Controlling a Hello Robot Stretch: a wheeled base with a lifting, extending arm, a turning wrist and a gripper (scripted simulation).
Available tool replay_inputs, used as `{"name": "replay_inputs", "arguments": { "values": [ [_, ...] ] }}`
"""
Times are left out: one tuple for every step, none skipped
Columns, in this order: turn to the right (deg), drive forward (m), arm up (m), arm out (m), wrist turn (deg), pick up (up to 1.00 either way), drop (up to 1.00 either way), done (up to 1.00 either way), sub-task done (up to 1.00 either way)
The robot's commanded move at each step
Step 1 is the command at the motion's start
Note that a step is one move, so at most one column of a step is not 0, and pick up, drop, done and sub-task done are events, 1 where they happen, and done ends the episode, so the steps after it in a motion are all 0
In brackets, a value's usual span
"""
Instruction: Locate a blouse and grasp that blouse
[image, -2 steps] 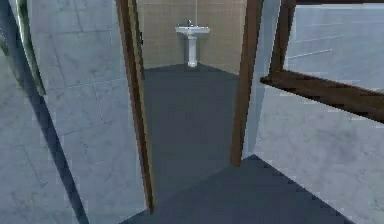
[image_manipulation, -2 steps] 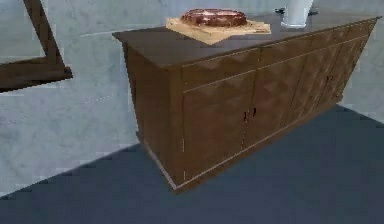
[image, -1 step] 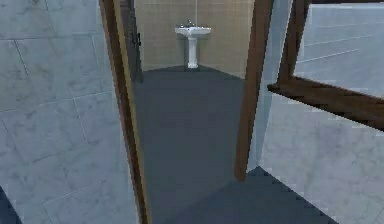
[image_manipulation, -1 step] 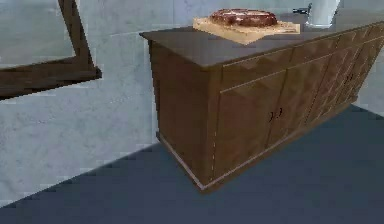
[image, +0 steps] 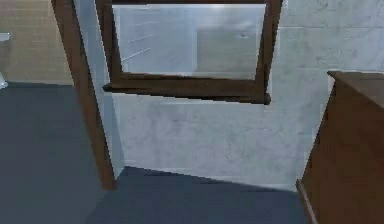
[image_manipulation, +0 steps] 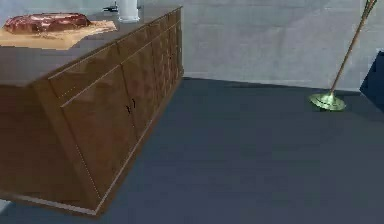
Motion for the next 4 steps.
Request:
{"name": "replay_inputs", "arguments": {
  "values": [
    [45.0, 0.0, 0.0, 0.0, 0.0, 0.0, 0.0, 0.0, 0.0],
    [24.0, 0.0, 0.0, 0.0, 0.0, 0.0, 0.0, 0.0, 0.0],
    [0.0, 0.1, 0.0, 0.0, 0.0, 0.0, 0.0, 0.0, 0.0],
    [-45.0, 0.0, 0.0, 0.0, 0.0, 0.0, 0.0, 0.0, 0.0]
  ]
}}
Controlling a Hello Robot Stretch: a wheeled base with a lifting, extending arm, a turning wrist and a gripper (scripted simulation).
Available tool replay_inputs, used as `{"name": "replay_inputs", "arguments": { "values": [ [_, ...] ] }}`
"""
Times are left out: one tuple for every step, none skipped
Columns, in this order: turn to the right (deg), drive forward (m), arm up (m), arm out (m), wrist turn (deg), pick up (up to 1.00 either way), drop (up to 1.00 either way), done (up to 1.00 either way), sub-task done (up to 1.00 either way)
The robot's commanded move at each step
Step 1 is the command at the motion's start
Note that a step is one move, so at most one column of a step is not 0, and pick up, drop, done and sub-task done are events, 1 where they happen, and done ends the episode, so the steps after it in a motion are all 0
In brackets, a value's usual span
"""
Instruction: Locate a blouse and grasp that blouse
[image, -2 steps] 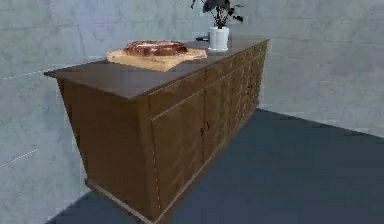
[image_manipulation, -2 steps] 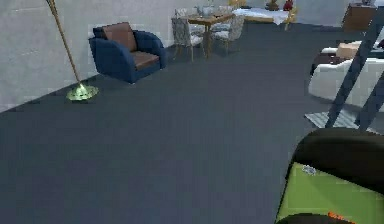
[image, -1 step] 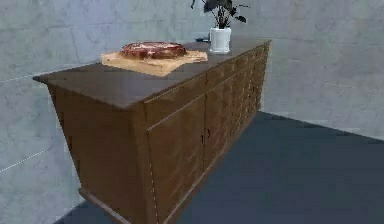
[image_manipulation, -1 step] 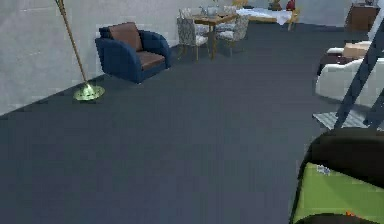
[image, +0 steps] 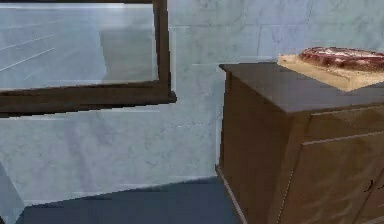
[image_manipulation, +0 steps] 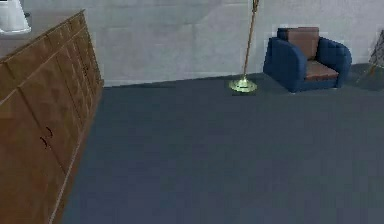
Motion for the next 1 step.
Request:
{"name": "replay_inputs", "arguments": {
  "values": [
    [-42.0, 0.0, 0.0, 0.0, 0.0, 0.0, 0.0, 0.0, 0.0]
  ]
}}
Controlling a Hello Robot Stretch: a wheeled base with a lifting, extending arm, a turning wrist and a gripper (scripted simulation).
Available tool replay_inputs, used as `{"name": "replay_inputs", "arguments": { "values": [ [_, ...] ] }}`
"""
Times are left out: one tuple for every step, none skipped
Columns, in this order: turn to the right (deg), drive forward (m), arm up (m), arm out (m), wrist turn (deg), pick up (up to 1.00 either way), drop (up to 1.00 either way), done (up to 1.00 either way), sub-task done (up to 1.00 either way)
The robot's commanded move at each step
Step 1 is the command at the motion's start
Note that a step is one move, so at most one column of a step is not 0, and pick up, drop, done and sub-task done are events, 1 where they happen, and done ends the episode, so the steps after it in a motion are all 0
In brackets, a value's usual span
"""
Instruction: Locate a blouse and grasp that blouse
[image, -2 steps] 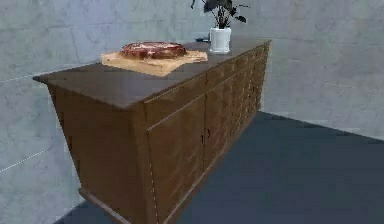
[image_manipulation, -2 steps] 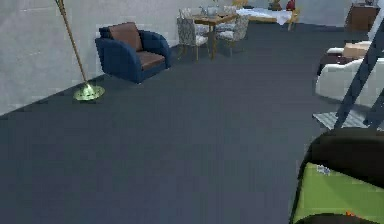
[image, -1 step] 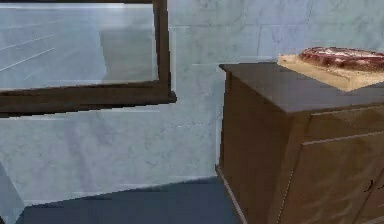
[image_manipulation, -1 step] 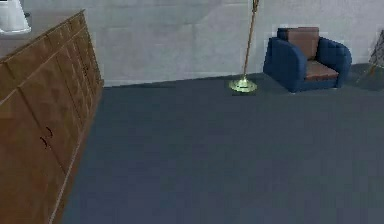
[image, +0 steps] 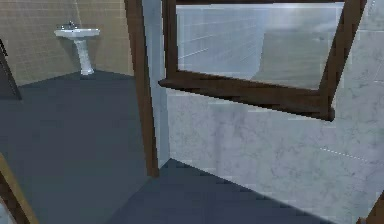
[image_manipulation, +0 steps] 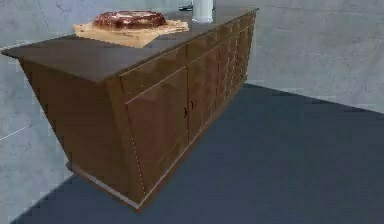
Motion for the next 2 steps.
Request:
{"name": "replay_inputs", "arguments": {
  "values": [
    [0.0, 0.45, 0.0, 0.0, 0.0, 0.0, 0.0, 0.0, 0.0],
    [-39.0, 0.0, 0.0, 0.0, 0.0, 0.0, 0.0, 0.0, 0.0]
  ]
}}
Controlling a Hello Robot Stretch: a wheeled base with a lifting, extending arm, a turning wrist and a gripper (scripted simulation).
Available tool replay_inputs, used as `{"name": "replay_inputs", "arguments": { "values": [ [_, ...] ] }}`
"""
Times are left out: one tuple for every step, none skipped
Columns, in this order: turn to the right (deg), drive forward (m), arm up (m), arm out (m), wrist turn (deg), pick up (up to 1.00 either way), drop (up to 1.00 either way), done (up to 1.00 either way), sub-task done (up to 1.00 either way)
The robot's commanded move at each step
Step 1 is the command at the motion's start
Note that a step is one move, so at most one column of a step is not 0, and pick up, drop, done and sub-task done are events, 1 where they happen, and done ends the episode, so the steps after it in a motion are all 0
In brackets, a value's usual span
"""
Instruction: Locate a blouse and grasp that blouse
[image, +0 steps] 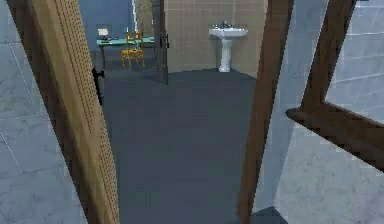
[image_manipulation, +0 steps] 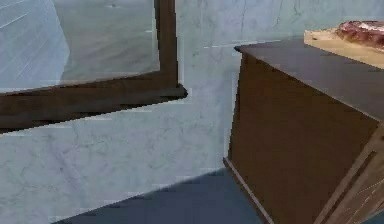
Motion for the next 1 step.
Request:
{"name": "replay_inputs", "arguments": {
  "values": [
    [0.0, 1.0, 0.0, 0.0, 0.0, 0.0, 0.0, 0.0, 0.0]
  ]
}}
